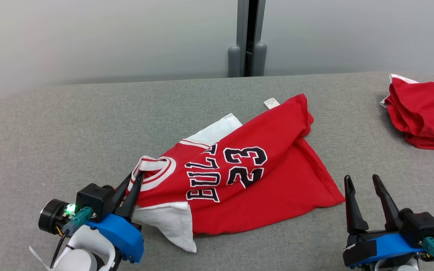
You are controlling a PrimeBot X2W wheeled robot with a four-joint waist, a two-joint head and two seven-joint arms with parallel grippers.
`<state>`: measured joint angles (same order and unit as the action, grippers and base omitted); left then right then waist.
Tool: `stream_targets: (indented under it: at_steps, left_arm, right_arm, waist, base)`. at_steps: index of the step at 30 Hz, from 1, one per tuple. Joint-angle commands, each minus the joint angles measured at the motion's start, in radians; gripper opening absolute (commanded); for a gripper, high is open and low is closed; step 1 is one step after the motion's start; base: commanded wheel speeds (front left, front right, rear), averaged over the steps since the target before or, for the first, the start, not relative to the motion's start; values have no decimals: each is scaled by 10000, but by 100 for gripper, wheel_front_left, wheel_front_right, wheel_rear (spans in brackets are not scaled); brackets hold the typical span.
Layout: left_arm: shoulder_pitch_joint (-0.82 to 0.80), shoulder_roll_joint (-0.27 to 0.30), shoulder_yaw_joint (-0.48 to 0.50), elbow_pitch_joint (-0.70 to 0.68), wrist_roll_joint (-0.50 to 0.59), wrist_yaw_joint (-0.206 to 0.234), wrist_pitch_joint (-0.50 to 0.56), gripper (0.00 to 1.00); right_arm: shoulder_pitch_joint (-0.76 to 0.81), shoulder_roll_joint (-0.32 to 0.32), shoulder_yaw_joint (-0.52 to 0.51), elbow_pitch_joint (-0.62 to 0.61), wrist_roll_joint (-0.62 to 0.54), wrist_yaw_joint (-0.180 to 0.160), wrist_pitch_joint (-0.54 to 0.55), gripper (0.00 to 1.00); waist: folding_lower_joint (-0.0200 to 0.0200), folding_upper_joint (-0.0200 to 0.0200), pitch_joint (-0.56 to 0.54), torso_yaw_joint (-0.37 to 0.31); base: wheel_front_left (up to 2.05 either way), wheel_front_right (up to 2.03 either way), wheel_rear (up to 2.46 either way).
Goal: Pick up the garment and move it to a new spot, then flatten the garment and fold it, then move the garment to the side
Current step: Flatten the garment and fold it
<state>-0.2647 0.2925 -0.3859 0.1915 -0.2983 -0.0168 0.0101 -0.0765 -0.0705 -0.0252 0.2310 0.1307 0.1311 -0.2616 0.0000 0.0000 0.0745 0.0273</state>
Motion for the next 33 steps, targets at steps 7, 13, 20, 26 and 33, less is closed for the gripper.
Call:
stream_targets:
  at_steps: [7, 13, 20, 26, 33]
  left_arm:
    - [180, 190, 35, -473, -51, 158, 171, 0]
    - [-12, 293, 98, -565, -78, 193, 195, 0]
    - [-602, 320, 170, -296, -74, 172, 33, 0]
    - [-1372, 400, 439, 522, -161, 105, -352, 0]
    - [-2162, 566, 770, 1796, -246, 89, -1001, 0]
  right_arm:
    - [163, 66, 7, -25, 18, -8, -46, 100]
    - [103, 85, -12, -51, 37, -6, -46, 100]
    - [-291, -4, -12, -92, 50, -8, -47, 100]
    - [-647, -38, 8, -111, 62, -8, -47, 100]
    - [-963, -38, -134, -174, 66, -6, -47, 100]
  waist:
    - [0, 0, 8, -163]
    - [0, 0, 136, -276]
    - [0, 0, 556, -525]
    - [0, 0, 1162, -1026]
    - [0, 0, 1871, -1639]
  base:
    - [0, 0, 0]
    - [0, 0, 0]
    - [0, 0, 0]
    - [0, 0, 0]
    - [0, 0, 0]
